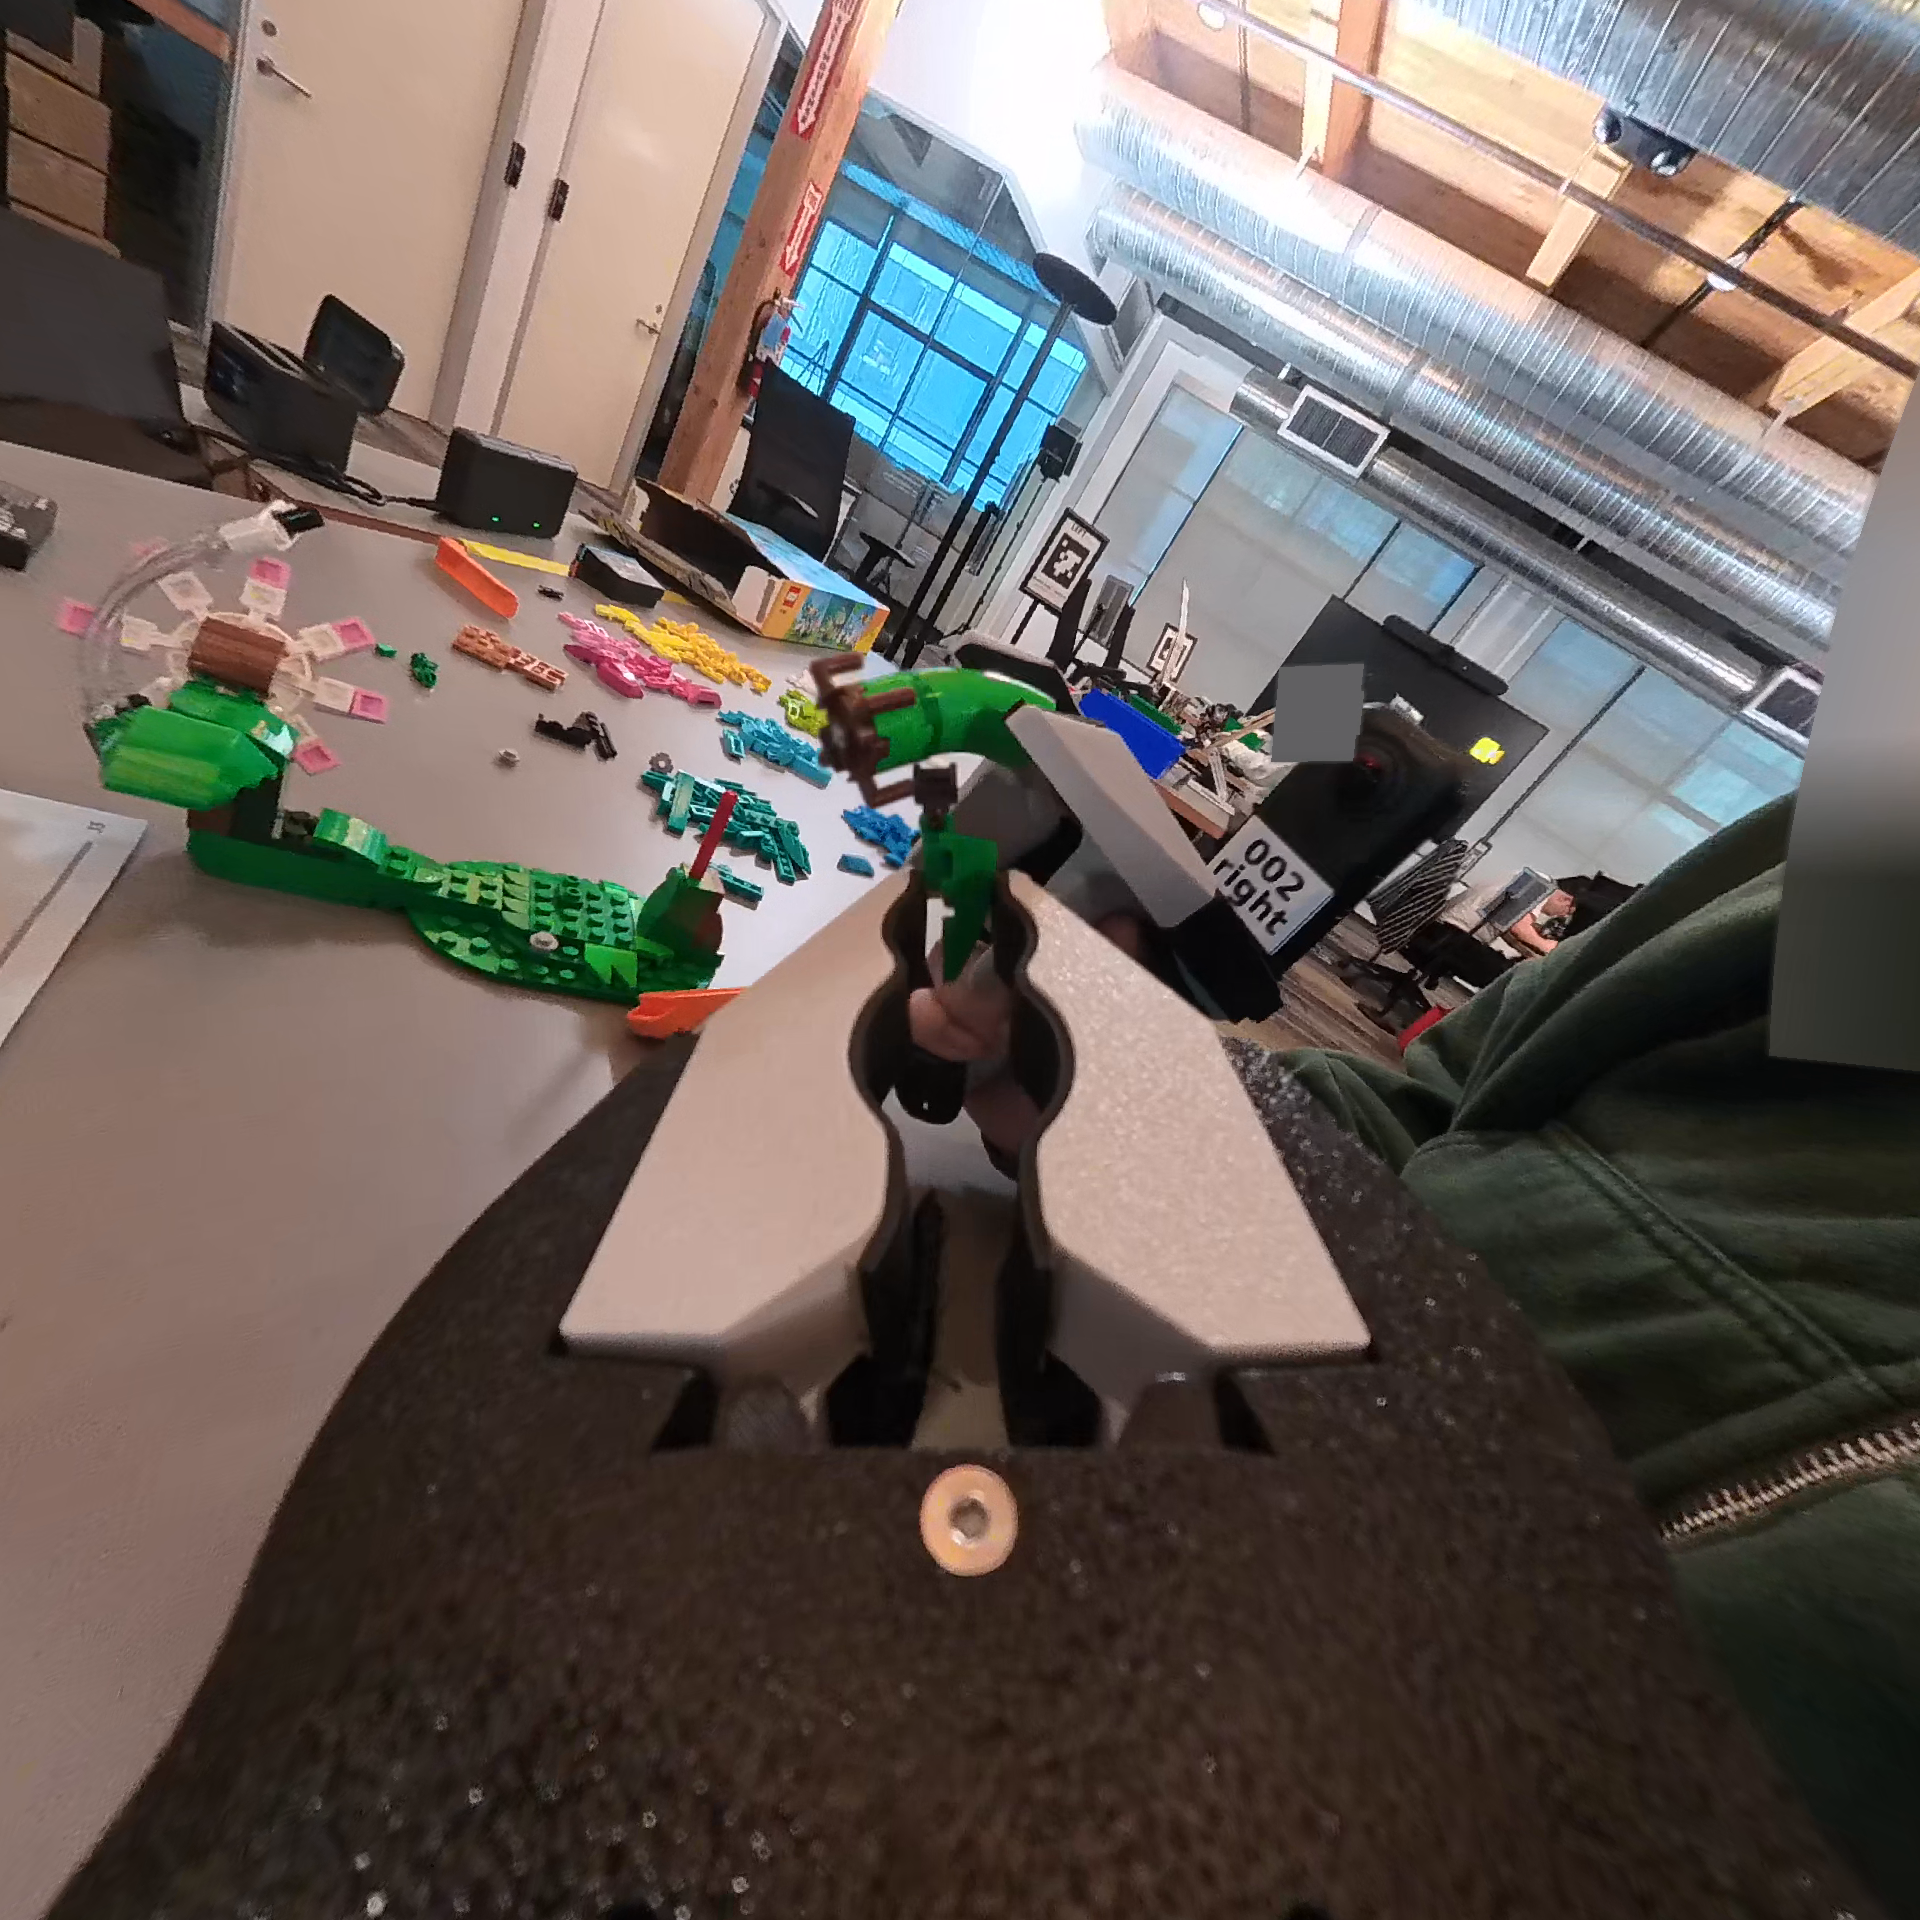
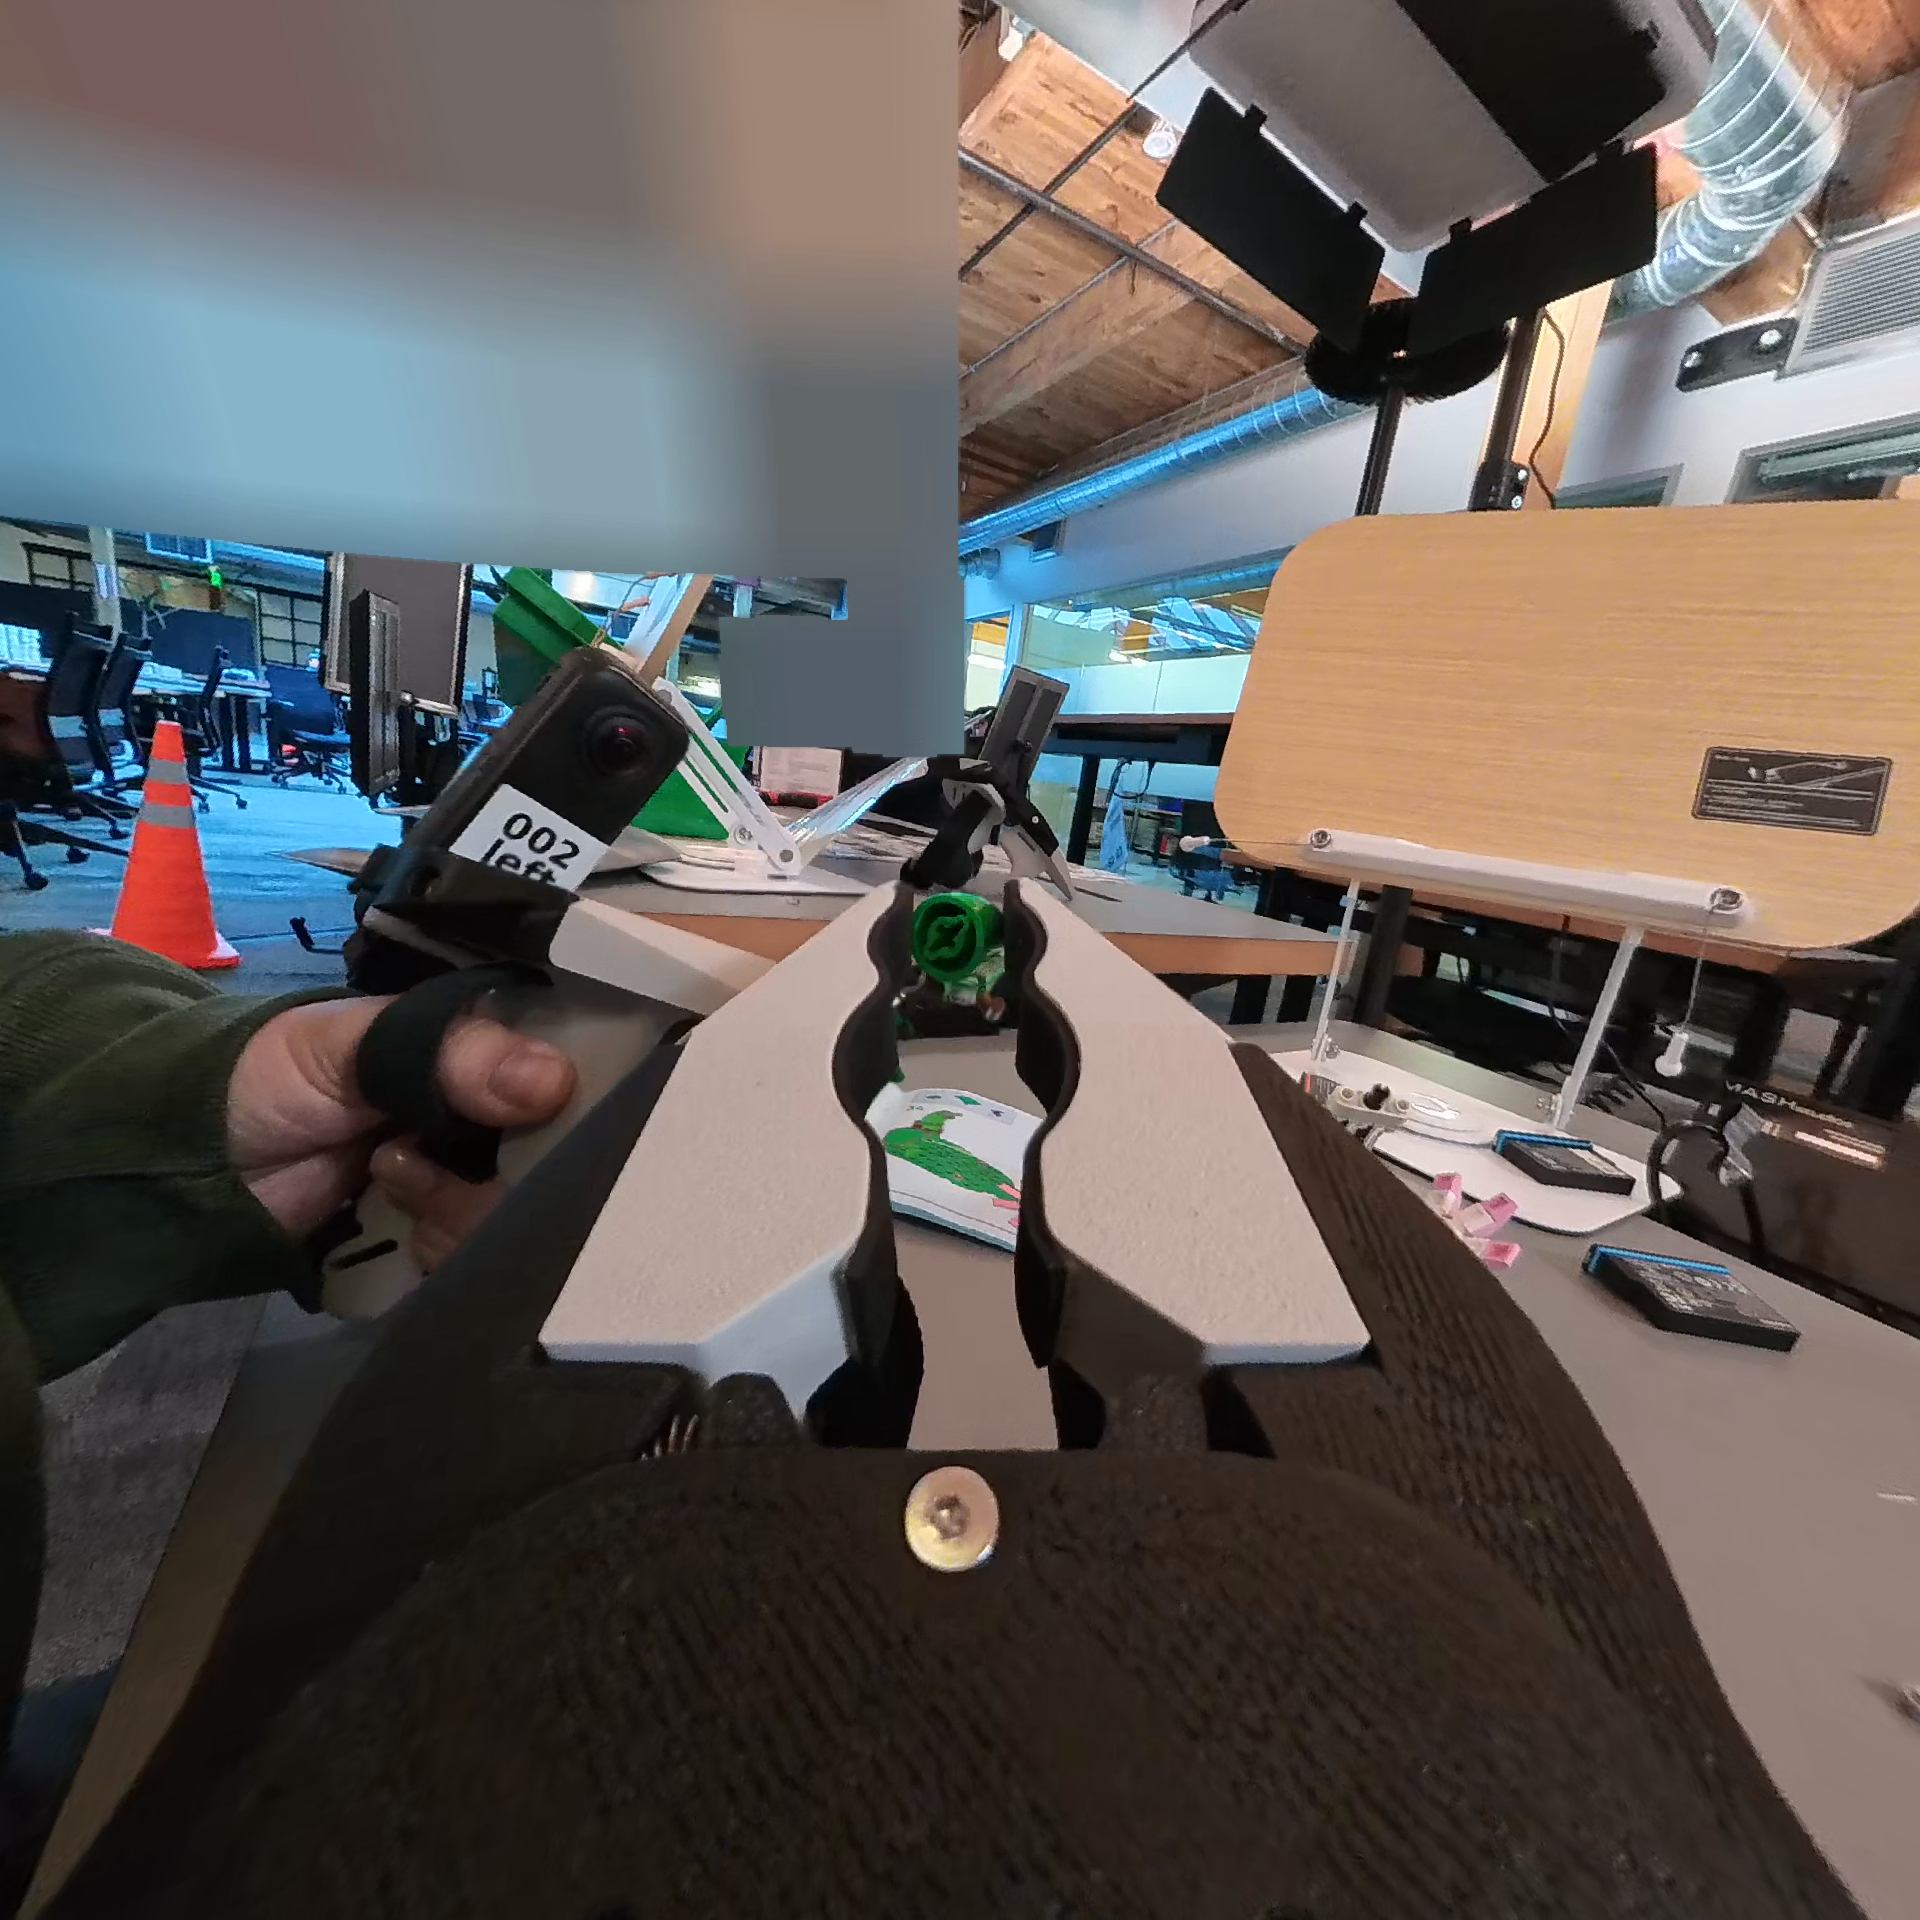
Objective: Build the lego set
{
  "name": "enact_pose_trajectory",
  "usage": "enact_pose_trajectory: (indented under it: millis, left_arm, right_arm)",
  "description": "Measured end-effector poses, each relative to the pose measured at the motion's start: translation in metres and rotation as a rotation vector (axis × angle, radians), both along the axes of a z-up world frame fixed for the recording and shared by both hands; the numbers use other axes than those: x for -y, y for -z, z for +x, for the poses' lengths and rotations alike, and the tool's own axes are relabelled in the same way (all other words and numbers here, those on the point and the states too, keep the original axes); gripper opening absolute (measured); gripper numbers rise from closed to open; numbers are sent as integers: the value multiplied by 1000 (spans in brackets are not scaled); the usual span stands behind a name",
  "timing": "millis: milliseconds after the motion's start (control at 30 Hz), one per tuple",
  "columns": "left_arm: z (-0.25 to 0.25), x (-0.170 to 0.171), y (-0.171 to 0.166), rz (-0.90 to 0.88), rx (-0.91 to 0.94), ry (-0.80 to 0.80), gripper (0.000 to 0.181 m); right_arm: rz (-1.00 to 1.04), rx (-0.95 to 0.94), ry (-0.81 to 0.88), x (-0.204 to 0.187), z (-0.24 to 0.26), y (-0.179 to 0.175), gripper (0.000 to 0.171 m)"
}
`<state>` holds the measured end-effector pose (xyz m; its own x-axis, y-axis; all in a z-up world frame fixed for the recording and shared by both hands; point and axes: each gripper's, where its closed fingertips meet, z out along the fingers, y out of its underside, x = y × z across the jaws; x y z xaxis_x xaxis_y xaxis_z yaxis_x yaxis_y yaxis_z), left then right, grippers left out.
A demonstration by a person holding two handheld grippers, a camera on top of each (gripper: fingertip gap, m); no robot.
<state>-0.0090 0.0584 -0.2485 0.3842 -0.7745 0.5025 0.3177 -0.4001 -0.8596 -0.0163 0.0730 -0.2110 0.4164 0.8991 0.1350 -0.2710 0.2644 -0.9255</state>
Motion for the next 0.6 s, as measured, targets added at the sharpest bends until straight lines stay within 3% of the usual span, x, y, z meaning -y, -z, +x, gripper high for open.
enact_pose_trajectory:
  millis: [367, 600]
  left_arm:
    - [-10, -6, -3, 76, -48, -102, 10]
    - [-3, -5, 8, 233, -323, -174, 10]
  right_arm:
    - [16, -9, 20, 1, 3, -2, 14]
    - [-19, 10, 94, -10, 4, 2, 14]
